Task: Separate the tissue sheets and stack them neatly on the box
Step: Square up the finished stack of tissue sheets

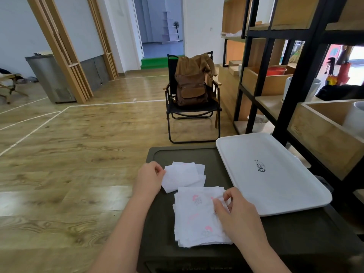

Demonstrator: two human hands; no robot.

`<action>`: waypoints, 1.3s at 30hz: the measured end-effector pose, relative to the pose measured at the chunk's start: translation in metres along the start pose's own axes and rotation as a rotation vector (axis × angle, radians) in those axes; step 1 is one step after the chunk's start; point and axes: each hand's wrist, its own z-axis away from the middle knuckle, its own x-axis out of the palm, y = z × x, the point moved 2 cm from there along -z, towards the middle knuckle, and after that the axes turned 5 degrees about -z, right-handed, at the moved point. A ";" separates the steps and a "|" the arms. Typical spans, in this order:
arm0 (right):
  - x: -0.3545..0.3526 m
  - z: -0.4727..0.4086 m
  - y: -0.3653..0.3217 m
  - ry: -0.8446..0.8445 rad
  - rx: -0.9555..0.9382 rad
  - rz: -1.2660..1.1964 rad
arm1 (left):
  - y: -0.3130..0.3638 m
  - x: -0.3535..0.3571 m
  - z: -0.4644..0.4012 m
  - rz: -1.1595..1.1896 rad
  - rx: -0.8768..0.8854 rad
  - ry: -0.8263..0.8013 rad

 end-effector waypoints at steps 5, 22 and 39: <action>-0.015 -0.006 -0.009 0.084 -0.095 -0.095 | 0.026 -0.040 0.003 0.203 0.249 0.129; -0.027 -0.064 -0.078 -0.372 -0.335 -0.721 | 0.098 -0.145 0.055 0.317 0.725 0.156; -0.048 -0.046 -0.073 -0.172 -0.405 -0.844 | 0.053 -0.061 0.062 0.729 0.297 -0.319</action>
